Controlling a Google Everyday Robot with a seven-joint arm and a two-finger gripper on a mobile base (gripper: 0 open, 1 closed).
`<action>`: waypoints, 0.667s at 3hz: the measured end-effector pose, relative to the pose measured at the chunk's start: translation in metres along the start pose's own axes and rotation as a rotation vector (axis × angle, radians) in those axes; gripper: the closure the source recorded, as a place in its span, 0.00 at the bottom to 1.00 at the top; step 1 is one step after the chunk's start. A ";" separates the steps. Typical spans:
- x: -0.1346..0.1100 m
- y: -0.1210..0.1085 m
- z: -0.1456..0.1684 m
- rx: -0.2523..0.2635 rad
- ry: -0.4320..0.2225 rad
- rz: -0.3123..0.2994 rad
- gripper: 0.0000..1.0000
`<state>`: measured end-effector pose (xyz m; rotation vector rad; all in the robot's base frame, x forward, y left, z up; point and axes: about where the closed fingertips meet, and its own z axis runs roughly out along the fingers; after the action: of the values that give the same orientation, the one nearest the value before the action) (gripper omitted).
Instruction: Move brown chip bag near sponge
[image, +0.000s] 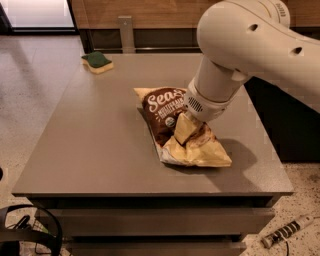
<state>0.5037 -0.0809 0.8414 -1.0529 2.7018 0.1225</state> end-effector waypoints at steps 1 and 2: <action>0.000 0.000 0.000 0.000 0.000 0.000 1.00; 0.000 0.000 -0.001 0.001 -0.001 -0.001 1.00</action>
Offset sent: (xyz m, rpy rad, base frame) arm 0.0199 -0.0173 0.0658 -0.0101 -0.1819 0.0303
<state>0.5040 -0.0811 0.8428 -1.0531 2.6998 0.1213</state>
